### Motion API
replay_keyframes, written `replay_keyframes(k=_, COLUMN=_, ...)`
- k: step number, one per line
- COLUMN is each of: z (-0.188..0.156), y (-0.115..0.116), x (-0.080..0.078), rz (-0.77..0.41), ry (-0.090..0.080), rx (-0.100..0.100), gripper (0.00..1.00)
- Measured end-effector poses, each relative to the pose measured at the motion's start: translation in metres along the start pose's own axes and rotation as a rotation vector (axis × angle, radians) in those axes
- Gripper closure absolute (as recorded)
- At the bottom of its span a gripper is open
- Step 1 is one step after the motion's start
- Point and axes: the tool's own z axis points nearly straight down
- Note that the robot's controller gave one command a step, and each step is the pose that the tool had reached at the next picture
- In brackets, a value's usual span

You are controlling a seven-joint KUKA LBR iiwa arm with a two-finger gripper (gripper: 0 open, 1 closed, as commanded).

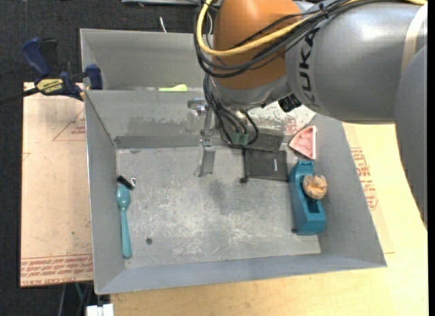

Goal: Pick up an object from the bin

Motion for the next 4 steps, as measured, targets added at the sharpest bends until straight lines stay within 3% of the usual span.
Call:
replay_keyframes(k=1, z=-0.005, y=-0.001, x=-0.001, rz=0.003, ry=-0.008, rx=-0.001, gripper=0.00)
replay_keyframes(k=2, z=0.013, y=-0.010, x=-0.005, rz=0.062, ry=-0.008, rx=-0.002, gripper=0.00)
replay_keyframes(k=3, z=0.040, y=-0.071, x=-0.018, rz=0.053, ry=-0.011, rx=-0.003, gripper=0.00)
replay_keyframes(k=4, z=0.053, y=-0.074, x=-0.011, rz=0.121, ry=-0.011, rx=-0.002, gripper=0.00)
